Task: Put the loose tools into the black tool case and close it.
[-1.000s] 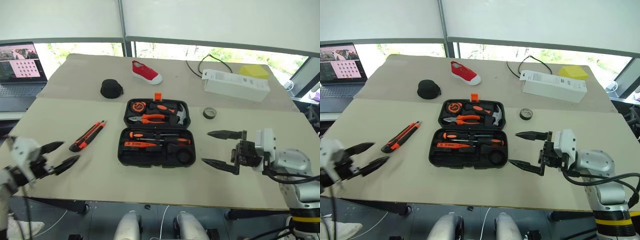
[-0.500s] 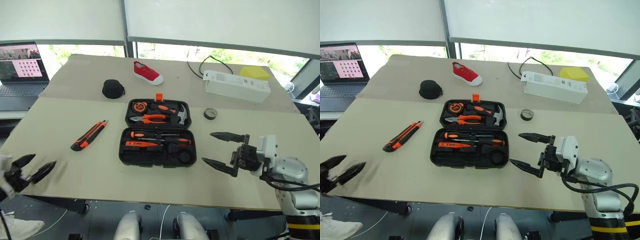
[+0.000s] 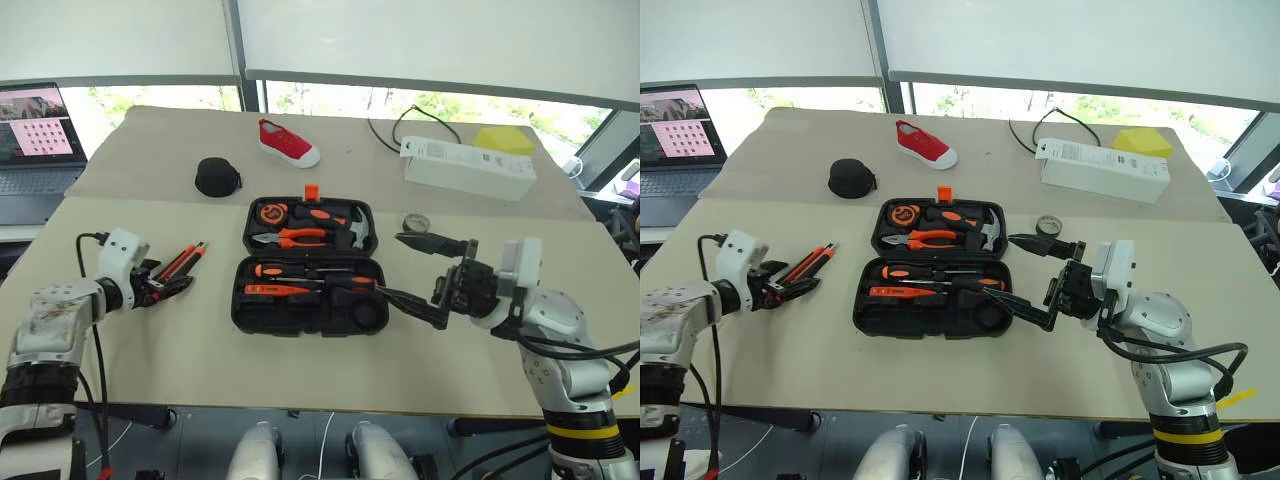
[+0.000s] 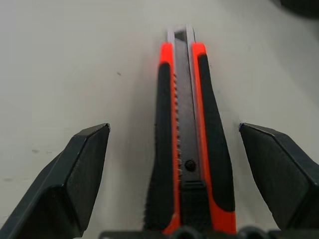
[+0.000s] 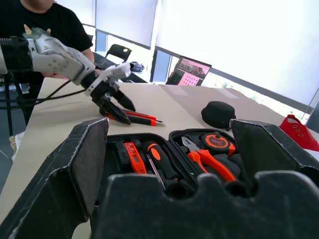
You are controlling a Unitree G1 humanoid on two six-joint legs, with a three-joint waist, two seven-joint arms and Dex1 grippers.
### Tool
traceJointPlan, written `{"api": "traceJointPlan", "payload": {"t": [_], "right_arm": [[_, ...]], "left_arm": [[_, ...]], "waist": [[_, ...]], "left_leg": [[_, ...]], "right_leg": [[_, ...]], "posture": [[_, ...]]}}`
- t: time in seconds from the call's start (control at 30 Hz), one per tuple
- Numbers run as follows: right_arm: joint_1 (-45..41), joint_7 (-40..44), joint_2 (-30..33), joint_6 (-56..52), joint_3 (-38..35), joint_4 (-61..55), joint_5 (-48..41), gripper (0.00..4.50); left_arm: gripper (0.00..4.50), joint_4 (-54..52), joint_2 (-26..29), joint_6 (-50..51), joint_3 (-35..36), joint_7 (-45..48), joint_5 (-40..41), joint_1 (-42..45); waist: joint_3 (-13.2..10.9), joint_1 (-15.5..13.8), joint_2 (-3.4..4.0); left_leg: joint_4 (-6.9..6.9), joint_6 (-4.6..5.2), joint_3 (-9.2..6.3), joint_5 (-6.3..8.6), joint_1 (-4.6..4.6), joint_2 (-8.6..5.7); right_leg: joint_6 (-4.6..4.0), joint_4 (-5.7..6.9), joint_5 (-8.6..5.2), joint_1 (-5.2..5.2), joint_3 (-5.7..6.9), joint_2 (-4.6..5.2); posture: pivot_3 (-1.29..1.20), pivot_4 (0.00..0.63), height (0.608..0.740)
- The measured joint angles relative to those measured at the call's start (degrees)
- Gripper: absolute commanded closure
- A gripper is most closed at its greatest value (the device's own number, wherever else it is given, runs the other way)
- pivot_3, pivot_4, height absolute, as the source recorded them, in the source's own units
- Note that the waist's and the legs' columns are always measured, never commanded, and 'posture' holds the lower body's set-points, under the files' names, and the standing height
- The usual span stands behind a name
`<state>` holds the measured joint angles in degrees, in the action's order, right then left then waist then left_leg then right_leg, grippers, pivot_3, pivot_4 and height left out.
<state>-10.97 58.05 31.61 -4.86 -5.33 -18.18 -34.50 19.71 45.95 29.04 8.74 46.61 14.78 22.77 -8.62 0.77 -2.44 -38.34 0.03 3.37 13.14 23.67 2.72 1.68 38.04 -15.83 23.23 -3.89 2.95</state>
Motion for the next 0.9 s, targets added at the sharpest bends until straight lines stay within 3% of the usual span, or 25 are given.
{"api": "traceJointPlan", "payload": {"t": [0.13, 0.2, 0.37, 0.53, 0.67, 0.9], "right_arm": [[0.37, -0.95, 0.1, 0.0, -0.01, -0.14, 0.06, 0.0], [0.68, -1.14, 0.34, 0.0, -0.01, -0.32, 0.08, 0.0], [2.64, -1.23, 2.03, -0.19, -0.62, -1.61, 0.01, 0.0], [5.79, -0.85, 6.15, -1.37, -4.99, -2.81, -0.68, 0.0], [8.09, -0.02, 7.74, -1.87, -6.82, -3.27, -0.6, 0.0], [9.14, 0.26, 7.79, -1.91, -7.23, -4.32, -0.54, 0.0]], "left_arm": [[2.5, 2.0, -0.06, -1.88, -0.92, 0.94, -1.01, 1.21], [2.83, 3.17, -0.18, -4.38, -0.9, 1.63, -1.21, 1.28], [2.83, 2.01, 0.28, -12.28, 0.78, 11.76, 2.79, 1.15], [2.83, -13.41, 5.63, -12.49, -0.26, 27.47, 9.6, -0.7], [2.83, -22.95, 6.0, -12.15, -9.75, 32.57, 7.73, 0.19], [2.83, -25.36, 0.46, -11.83, -23.77, 30.25, -2.73, 7.98]], "waist": [[0.0, -0.04, 0.0], [0.0, -0.07, 0.0], [-0.02, -0.13, -0.04], [-0.02, -0.2, -0.03], [-0.01, -0.28, 0.01], [-0.02, -0.14, 0.01]], "left_leg": [[-0.01, 0.0, 0.0, 0.0, 0.0, -0.01], [-0.01, 0.0, 0.0, 0.0, 0.0, -0.01], [-0.05, -0.01, 0.0, 0.0, 0.1, 0.0], [-0.04, -0.01, 0.0, 0.0, 0.08, 0.02], [-0.08, 0.01, 0.04, -0.01, 0.03, -0.08], [-0.29, 0.02, -0.07, 0.0, 0.14, 0.1]], "right_leg": [[0.0, 0.0, 0.0, -0.02, 0.0, 0.02], [0.0, 0.0, 0.0, -0.02, 0.0, 0.02], [0.0, -0.03, 0.0, 0.01, 0.05, 0.04], [0.04, -0.06, -0.02, -0.05, 0.05, 0.07], [0.05, -0.05, -0.03, -0.1, 0.0, 0.03], [0.05, -0.03, -0.03, -0.09, -0.08, -0.3]], "posture": [[0.0, 0.15, 0.74], [0.0, 0.15, 0.74], [0.0, 0.15, 0.74], [0.0, 0.15, 0.74], [0.0, 0.15, 0.74], [0.0, 0.15, 0.74]]}}
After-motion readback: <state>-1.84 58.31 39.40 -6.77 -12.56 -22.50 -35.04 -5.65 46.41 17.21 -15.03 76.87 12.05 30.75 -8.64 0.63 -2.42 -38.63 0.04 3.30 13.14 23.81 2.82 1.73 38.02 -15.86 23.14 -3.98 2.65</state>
